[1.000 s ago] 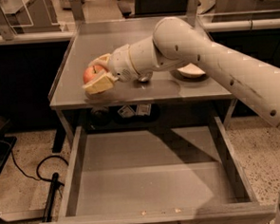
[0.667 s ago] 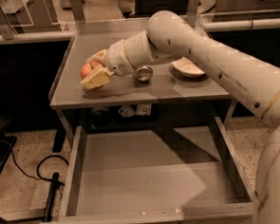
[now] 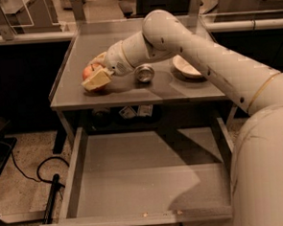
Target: Pick apple from top drawer and place on counter
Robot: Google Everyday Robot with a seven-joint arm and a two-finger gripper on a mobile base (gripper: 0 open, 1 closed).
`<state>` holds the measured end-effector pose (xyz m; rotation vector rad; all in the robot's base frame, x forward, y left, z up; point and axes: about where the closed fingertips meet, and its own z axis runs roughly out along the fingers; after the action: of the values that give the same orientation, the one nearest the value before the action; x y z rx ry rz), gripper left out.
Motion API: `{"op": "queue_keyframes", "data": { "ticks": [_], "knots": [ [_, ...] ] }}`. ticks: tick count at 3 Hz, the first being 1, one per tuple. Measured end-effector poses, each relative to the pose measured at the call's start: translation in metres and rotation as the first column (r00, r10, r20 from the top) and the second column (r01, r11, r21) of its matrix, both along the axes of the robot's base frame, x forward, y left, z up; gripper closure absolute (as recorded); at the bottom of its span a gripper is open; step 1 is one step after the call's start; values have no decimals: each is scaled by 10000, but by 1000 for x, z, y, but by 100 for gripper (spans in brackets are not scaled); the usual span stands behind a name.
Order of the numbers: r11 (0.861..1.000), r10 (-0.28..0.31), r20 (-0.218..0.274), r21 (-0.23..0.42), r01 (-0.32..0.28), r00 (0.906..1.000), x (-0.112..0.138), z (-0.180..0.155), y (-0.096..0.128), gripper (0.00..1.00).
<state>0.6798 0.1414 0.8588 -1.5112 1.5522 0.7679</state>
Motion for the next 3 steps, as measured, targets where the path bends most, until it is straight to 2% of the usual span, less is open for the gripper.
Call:
{"op": "queue_keyframes", "data": {
  "ticks": [1, 2, 3],
  "knots": [
    [9998, 65, -255, -212, -71, 9997, 3, -11, 3, 100],
    [9998, 66, -255, -212, -72, 9997, 3, -8, 3, 100],
    [9997, 67, -256, -212, -72, 9997, 3, -7, 3, 82]
  ]
}}
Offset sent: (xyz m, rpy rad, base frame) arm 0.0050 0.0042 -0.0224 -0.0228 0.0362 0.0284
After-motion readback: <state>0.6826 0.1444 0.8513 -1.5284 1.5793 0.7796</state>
